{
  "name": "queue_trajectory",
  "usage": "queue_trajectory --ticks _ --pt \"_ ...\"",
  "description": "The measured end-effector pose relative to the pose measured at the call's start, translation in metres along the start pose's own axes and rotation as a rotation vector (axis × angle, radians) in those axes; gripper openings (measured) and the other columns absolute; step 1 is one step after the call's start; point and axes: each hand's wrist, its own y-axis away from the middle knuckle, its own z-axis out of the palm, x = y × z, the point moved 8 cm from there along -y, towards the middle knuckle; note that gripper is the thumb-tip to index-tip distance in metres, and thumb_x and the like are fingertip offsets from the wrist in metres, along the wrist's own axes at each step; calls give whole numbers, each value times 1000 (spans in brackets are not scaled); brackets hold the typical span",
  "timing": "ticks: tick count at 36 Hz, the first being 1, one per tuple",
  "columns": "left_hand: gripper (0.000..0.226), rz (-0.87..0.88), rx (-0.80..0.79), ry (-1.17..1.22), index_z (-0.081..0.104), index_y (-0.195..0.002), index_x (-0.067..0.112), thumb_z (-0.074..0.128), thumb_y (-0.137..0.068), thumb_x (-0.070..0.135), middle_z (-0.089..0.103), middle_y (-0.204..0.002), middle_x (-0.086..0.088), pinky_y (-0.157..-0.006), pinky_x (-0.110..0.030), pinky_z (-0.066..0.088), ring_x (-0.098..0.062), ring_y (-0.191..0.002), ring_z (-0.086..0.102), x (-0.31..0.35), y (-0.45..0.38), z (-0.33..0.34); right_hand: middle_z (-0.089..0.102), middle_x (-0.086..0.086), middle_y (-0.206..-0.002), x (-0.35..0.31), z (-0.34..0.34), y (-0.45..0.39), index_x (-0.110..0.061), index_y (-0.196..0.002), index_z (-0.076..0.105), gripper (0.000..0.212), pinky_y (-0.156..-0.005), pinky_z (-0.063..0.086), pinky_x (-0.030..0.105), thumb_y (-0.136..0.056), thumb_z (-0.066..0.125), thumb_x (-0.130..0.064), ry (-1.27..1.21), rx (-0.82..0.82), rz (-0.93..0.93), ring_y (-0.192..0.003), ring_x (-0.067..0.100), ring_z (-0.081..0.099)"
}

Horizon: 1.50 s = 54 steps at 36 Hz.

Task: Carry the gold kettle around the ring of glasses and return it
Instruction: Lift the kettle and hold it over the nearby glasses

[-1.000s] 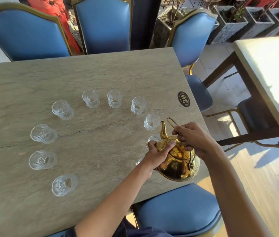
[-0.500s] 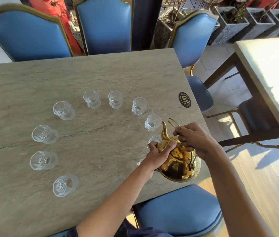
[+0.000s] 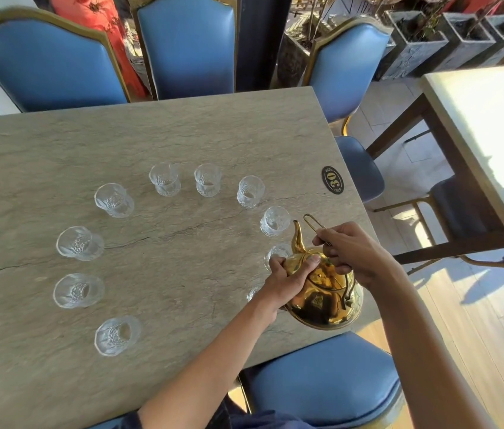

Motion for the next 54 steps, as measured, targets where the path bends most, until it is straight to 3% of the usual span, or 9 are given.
queue_trajectory --ticks 5,12,32,51,54 --pt "80 -3 -3 4 26 -134 28 66 -86 79 64 -118 -3 -80 -29 52 -17 -109 65 0 2 2 42 1 -54 -1 0 2 3 -90 67 26 -34 29 19 -100 54 -17 -1 -4 -4 -42 11 36" --pt "83 3 2 6 26 -136 28 67 -85 79 63 -128 -7 -88 -33 55 -22 -116 65 -1 0 4 42 3 -56 0 -2 2 1 -89 67 25 -33 29 19 -100 54 -17 -3 -4 6 -43 11 36" --pt "83 13 3 6 25 -136 29 67 -84 80 60 -114 2 -101 -41 55 -20 -113 64 -3 -2 2 42 -1 -52 -2 0 4 0 -85 67 25 -34 28 20 -100 54 -16 5 13 -6 -42 10 35" --pt "90 1 -11 13 28 -136 29 68 -78 85 63 -111 -2 -88 -36 54 -23 -109 67 -9 -7 6 44 0 -53 -2 -2 3 0 -88 68 26 -36 28 20 -99 54 -18 42 20 10 -44 11 36" --pt "80 1 -8 5 29 -132 29 68 -85 80 65 -101 1 -98 -46 58 -22 -104 68 -8 -8 5 42 1 -53 -3 -1 4 1 -88 67 25 -32 28 18 -100 53 -16 16 37 3 -40 10 36"
